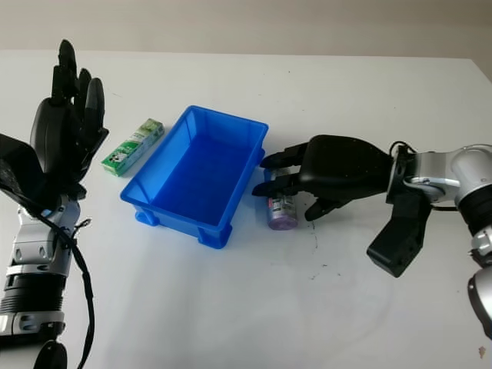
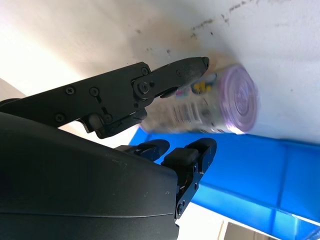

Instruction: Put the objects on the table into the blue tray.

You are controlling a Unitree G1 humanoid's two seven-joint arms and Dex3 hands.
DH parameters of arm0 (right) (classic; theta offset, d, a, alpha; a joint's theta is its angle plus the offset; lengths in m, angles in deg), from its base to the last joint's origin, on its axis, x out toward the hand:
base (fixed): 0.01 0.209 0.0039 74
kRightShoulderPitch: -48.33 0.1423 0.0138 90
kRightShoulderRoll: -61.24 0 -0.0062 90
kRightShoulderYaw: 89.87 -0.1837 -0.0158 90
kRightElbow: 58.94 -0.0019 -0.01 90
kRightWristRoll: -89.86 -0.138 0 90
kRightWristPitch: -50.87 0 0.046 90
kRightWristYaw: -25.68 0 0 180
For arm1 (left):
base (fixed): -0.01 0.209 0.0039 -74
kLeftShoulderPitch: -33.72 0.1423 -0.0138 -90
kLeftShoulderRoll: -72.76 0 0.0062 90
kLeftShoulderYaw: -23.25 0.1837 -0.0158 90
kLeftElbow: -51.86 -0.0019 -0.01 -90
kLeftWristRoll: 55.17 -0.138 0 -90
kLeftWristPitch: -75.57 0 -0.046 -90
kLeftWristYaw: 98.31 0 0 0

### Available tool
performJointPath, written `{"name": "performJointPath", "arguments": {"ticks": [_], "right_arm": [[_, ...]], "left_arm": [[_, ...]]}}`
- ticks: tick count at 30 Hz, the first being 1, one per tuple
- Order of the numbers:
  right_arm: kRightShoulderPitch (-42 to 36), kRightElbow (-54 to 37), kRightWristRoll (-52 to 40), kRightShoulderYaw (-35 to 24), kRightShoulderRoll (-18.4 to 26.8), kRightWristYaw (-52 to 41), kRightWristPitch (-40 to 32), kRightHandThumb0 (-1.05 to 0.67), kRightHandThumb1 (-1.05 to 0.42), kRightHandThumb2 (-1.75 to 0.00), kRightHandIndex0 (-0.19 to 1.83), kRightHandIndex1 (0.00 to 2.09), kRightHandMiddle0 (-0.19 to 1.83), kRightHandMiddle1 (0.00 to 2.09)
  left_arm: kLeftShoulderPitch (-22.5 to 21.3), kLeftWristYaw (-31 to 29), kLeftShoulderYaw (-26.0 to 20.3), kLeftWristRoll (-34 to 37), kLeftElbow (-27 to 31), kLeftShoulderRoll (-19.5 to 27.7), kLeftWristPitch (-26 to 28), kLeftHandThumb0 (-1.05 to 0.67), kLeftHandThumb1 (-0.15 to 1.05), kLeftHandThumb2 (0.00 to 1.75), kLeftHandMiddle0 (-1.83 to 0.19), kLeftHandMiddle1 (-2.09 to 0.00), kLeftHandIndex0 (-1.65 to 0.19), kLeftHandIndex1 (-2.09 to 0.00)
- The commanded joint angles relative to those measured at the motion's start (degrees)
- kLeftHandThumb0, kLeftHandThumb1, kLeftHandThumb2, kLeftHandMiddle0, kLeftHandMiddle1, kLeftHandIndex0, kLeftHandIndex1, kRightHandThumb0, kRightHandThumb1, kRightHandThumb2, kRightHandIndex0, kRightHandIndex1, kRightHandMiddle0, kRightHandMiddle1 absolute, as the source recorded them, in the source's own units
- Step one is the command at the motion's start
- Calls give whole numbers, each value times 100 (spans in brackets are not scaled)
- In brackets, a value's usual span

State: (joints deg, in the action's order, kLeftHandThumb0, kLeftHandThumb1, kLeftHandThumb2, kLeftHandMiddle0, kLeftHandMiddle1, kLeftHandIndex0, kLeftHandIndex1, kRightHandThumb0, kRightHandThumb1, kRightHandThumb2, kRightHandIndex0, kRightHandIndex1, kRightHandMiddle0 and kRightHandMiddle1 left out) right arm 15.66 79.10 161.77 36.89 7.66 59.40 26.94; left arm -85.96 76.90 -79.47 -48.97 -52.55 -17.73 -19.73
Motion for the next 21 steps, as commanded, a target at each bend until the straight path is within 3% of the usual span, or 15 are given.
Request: {"name": "performJointPath", "arguments": {"ticks": [1,4,7,8,9,10,11,14,17,21], "right_arm": [[126,55,114,104,-10,200,-68,-40,-94,-5,54,6,52,6],[166,18,406,296,-28,694,-239,-28,-95,-6,63,12,59,10],[246,83,638,502,-63,1082,-354,-27,-95,-5,72,20,65,21],[271,127,677,561,-91,1150,-377,-29,-94,-5,70,30,58,43],[293,164,716,618,-118,1207,-411,-33,-93,-5,63,57,49,78],[312,195,741,667,-136,1256,-435,-36,-92,-5,57,77,45,95],[331,215,786,726,-158,1304,-490,-37,-92,-5,53,88,43,103],[376,284,911,912,-227,1580,-641,-39,-90,-5,41,169,47,118],[425,369,997,1083,-276,1772,-753,-40,-90,-5,39,195,45,129],[484,430,1074,1269,-294,1910,-874,-41,-90,-5,44,204,44,133]], "left_arm": [[-25,38,-15,10,113,7,12,-74,105,55,19,-4,19,0],[-19,61,-5,-10,121,13,19,-75,105,55,19,-4,19,0],[-17,58,-1,-6,116,18,7,-75,105,55,19,-5,19,0],[-16,51,-9,17,119,10,7,-75,105,55,19,-4,19,0],[-12,45,-13,31,127,6,10,-74,105,55,19,-4,19,0],[-9,42,-15,39,133,3,14,-74,105,55,19,-3,19,0],[-4,60,-1,-1,137,14,4,-74,105,55,19,-3,19,0],[5,89,20,-68,144,35,-10,-75,105,56,19,-4,19,0],[19,84,9,-45,197,26,41,-76,105,55,19,-4,19,0],[32,77,-2,-26,249,27,110,-76,105,55,19,-3,19,0]]}}
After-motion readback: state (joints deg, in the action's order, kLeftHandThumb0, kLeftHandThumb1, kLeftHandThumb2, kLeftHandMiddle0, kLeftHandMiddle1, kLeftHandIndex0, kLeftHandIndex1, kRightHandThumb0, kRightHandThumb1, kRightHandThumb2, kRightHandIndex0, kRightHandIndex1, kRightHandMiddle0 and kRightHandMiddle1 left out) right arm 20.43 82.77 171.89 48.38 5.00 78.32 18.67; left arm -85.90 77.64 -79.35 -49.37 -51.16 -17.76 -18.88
